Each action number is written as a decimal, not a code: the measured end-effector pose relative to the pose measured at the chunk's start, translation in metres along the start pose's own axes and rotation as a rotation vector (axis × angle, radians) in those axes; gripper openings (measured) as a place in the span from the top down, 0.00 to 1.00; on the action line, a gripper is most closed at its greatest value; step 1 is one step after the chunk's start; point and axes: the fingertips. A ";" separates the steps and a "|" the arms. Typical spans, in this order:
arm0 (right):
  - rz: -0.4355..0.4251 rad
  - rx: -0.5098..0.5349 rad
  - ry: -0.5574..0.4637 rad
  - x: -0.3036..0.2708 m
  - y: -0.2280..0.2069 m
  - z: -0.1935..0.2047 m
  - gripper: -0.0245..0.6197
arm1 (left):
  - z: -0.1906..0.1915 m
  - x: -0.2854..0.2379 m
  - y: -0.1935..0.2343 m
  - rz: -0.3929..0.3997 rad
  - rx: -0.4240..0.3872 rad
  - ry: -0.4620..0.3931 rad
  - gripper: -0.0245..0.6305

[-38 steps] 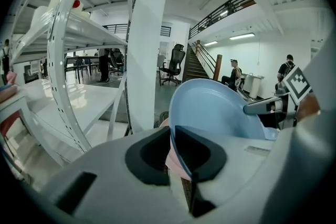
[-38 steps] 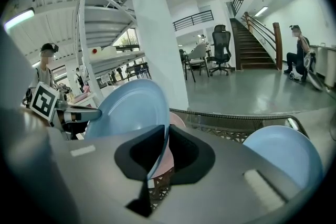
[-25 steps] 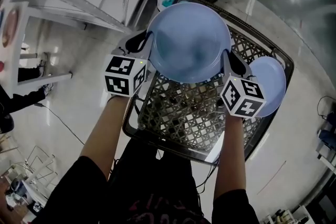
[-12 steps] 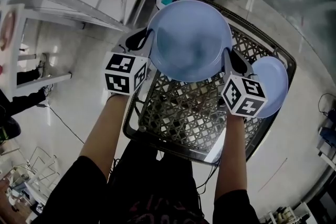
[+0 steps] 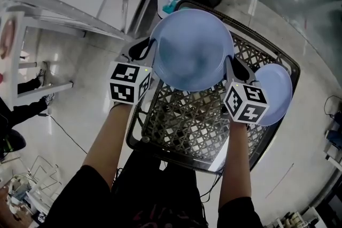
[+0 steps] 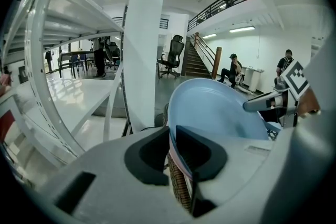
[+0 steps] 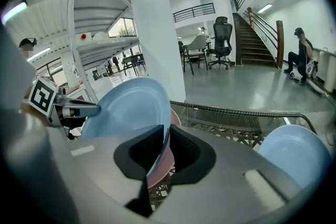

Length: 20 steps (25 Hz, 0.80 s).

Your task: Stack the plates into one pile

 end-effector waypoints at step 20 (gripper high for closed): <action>-0.005 0.014 0.002 0.002 0.000 0.013 0.77 | 0.006 0.005 -0.005 0.017 -0.061 0.005 0.89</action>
Point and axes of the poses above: the fingertips, and each gripper's own axes: x backward along the fingers, y to its left, z out of its underside, and after that the axes turned 14 degrees about -y, right-handed
